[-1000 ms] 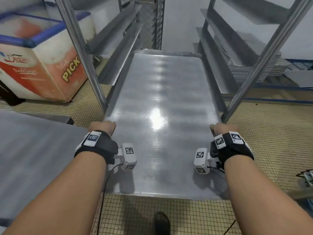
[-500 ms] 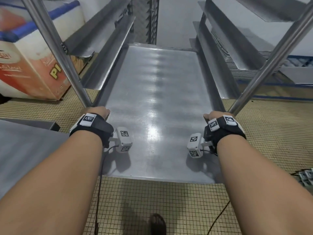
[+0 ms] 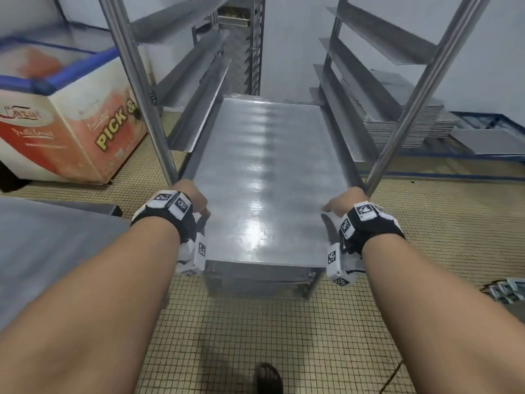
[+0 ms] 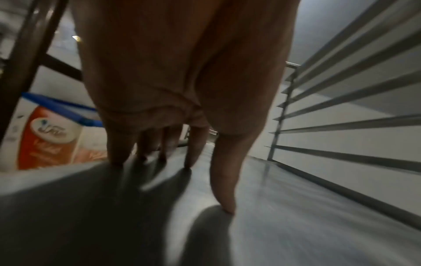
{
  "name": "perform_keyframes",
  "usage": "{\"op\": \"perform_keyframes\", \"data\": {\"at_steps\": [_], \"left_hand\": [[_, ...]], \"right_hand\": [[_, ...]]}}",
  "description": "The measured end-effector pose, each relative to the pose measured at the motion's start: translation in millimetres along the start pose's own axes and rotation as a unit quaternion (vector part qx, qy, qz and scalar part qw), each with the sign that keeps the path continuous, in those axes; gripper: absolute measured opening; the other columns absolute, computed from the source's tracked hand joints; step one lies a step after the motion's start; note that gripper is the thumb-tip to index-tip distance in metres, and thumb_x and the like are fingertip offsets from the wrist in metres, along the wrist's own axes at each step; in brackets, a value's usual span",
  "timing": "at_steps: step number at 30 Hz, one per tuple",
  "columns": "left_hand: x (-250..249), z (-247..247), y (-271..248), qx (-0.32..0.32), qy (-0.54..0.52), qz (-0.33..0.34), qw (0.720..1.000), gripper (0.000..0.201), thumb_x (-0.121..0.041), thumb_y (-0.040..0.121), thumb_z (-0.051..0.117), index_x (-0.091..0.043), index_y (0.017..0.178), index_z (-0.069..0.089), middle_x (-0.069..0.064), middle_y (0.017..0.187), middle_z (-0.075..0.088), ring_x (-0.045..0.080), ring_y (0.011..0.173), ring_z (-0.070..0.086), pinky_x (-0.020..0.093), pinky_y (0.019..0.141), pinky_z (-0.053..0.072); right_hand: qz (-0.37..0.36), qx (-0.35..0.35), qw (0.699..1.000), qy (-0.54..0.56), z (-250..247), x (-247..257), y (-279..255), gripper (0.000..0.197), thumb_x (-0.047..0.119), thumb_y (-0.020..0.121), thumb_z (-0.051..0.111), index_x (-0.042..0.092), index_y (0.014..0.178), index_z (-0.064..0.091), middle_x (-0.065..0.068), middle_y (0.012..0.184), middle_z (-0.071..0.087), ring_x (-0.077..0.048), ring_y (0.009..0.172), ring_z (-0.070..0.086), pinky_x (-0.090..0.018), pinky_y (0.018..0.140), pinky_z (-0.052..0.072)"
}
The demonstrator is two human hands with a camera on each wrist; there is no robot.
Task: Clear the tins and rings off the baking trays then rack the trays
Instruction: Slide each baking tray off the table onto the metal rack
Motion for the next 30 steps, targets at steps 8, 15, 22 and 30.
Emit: {"op": "perform_keyframes", "data": {"at_steps": [8,15,22,30], "left_hand": [[-5.1,48.2,-67.1,0.048,0.008,0.181,0.982,0.098,-0.080,0.076,0.060,-0.021,0.152,0.039,0.010,0.165,0.023,0.033,0.150,0.026,0.048,0.117,0.028],[-0.8,86.4,-59.4,-0.069,0.081,0.192,0.976,0.100,-0.021,0.087,0.073,-0.035,0.158,0.005,0.008,0.168,-0.001,0.032,0.155,-0.001,0.068,0.119,0.012],[-8.7,87.7,-40.6,-0.120,0.086,0.179,0.973,0.099,-0.004,0.084,0.069,-0.035,0.157,0.009,0.008,0.166,0.006,0.033,0.154,0.003,0.069,0.116,0.014],[-24.7,71.4,-0.9,-0.141,0.080,0.170,0.972,0.105,0.002,0.077,0.073,-0.037,0.155,0.014,0.007,0.163,0.013,0.032,0.153,0.008,0.069,0.116,0.016]], "right_hand": [[-0.130,0.050,0.989,-0.052,21.8,-11.2,-75.9,0.060,0.043,0.073,0.082,-0.003,0.110,0.069,-0.015,0.108,0.070,-0.027,0.096,0.067,-0.031,0.075,0.054],[-0.251,0.076,0.929,-0.260,61.4,-26.0,-99.0,0.103,0.049,0.063,0.083,0.024,0.147,0.028,-0.007,0.156,0.020,-0.029,0.145,0.015,-0.053,0.117,0.019],[-0.309,-0.017,0.897,-0.316,72.9,-26.8,-76.3,0.085,0.023,0.077,0.071,0.023,0.147,0.024,-0.006,0.146,0.028,-0.031,0.140,0.021,-0.054,0.117,0.019],[-0.330,-0.043,0.879,-0.341,72.4,-2.9,-34.6,0.084,0.028,0.074,0.071,0.022,0.145,0.025,-0.007,0.142,0.032,-0.032,0.135,0.028,-0.053,0.114,0.025]]}}
Point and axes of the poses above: each hand's wrist, its own y-axis towards the middle knuckle, its own z-axis out of the palm, x = y × z, the point moved 8 cm from there along y, towards the middle knuckle
